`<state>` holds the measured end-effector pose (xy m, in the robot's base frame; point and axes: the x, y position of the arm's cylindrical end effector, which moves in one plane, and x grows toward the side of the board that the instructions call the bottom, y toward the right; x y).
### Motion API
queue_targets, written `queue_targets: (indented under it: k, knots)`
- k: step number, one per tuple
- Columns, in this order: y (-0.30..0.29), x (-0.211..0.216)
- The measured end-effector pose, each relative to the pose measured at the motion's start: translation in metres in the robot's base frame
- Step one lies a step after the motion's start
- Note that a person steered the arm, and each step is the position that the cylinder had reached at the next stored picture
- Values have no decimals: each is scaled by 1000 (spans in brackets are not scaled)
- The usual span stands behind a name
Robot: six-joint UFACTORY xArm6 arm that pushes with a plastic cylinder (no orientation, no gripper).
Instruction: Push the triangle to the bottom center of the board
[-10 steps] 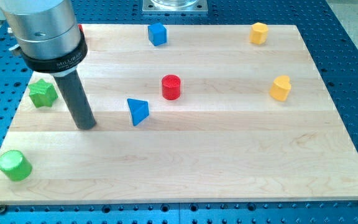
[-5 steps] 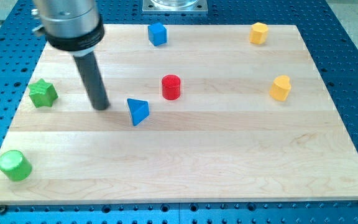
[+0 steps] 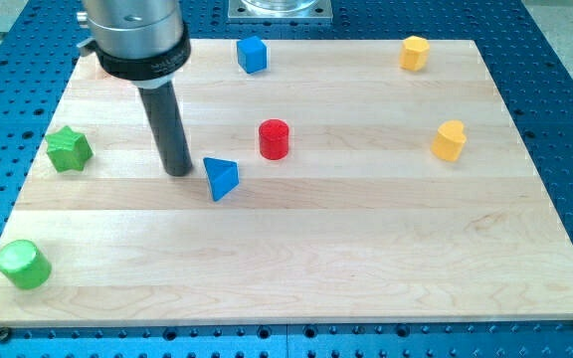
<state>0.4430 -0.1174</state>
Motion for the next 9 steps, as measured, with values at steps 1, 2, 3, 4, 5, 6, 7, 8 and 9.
queue_targets:
  k: [1, 2, 3, 4, 5, 6, 7, 8, 9]
  knots:
    - [26, 4]
    - [72, 29]
    - [90, 26]
    - [82, 9]
    - [118, 55]
    - [129, 96]
    - [105, 108]
    - [105, 46]
    - [77, 41]
